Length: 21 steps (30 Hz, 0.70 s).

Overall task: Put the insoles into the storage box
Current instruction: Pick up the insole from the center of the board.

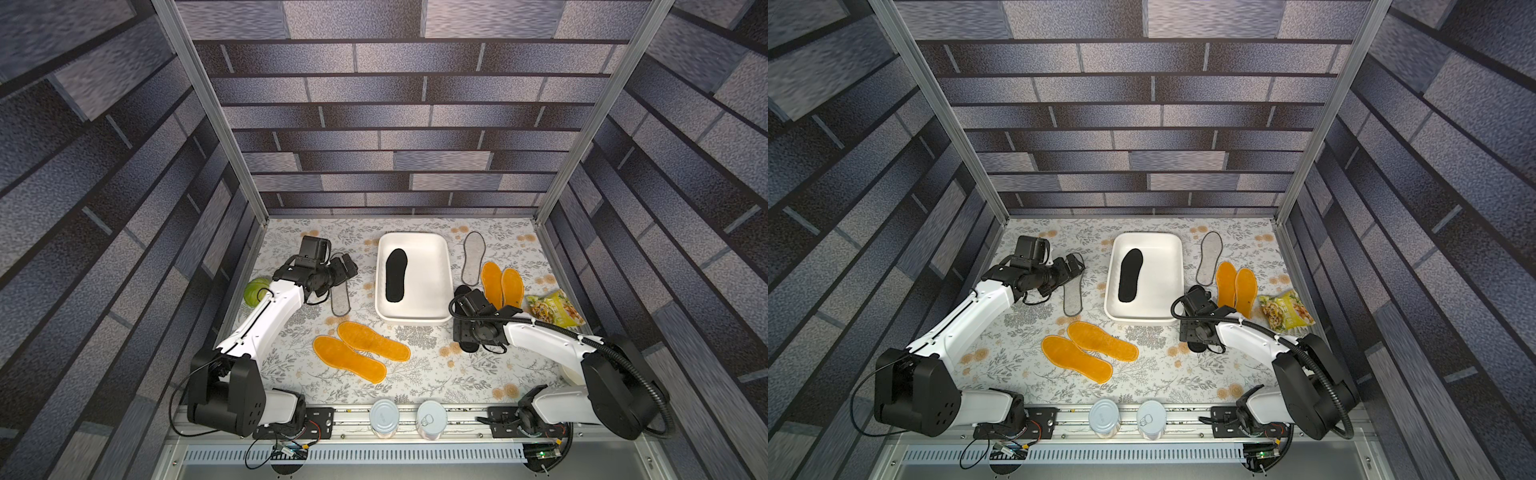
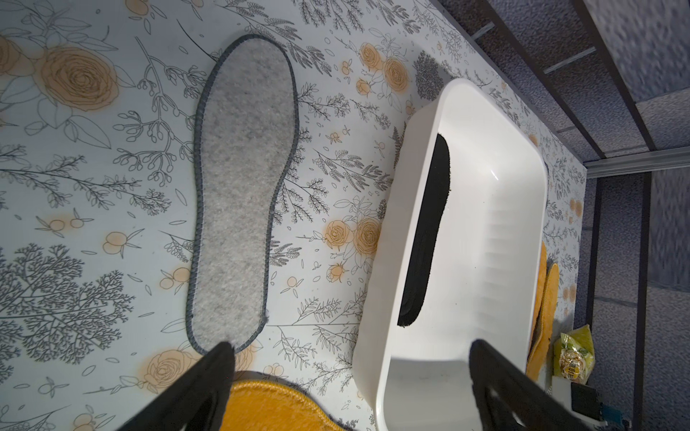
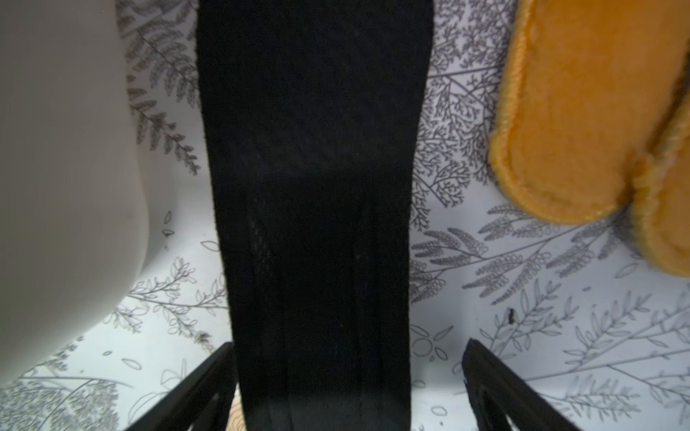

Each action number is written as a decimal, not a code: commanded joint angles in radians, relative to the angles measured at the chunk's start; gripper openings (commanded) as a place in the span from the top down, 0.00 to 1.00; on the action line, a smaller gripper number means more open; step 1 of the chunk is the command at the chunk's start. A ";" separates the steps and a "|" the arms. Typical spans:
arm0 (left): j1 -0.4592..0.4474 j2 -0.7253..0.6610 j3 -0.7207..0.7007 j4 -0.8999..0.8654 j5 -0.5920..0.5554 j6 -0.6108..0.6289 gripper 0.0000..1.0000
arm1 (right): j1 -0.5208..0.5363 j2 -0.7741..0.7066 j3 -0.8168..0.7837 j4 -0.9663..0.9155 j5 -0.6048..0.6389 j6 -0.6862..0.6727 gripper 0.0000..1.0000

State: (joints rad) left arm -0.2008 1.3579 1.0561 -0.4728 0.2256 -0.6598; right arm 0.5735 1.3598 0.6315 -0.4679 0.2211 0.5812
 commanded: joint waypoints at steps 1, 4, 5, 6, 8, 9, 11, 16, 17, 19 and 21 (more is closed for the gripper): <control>0.007 -0.034 -0.019 0.002 -0.001 -0.013 0.00 | -0.006 0.003 -0.022 0.003 0.027 0.019 0.05; 0.008 -0.031 -0.020 0.001 -0.002 -0.015 0.00 | -0.006 0.005 -0.023 0.006 0.030 0.015 0.08; 0.008 -0.031 -0.021 0.003 -0.002 -0.016 0.00 | -0.006 0.008 -0.021 0.008 0.030 0.011 0.09; 0.008 -0.028 -0.021 0.003 0.001 -0.018 0.00 | -0.005 0.009 -0.020 0.006 0.030 0.006 0.11; 0.008 -0.023 -0.021 0.007 0.005 -0.021 0.00 | -0.006 0.009 -0.016 0.000 0.034 -0.003 0.14; 0.007 -0.020 -0.021 0.010 0.009 -0.021 0.00 | -0.006 0.009 -0.014 -0.006 0.035 -0.010 0.15; 0.006 -0.016 -0.018 0.011 0.011 -0.023 0.00 | -0.005 0.005 -0.011 -0.014 0.031 -0.025 0.17; 0.006 -0.014 -0.013 0.015 0.012 -0.023 0.00 | -0.006 -0.014 -0.010 -0.010 0.023 -0.030 0.18; 0.006 -0.014 -0.014 0.012 0.012 -0.023 0.00 | -0.005 -0.017 -0.009 0.000 0.024 -0.032 0.18; 0.006 -0.014 -0.013 0.010 0.011 -0.023 0.00 | -0.006 -0.021 -0.006 0.017 0.032 -0.038 0.18; 0.006 -0.014 -0.011 0.010 0.009 -0.023 0.00 | -0.006 -0.018 0.000 0.033 0.037 -0.056 0.18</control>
State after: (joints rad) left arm -0.1989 1.3510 1.0477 -0.4629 0.2298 -0.6666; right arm 0.5735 1.3563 0.6197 -0.4587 0.2379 0.5514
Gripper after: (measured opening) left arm 0.997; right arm 0.819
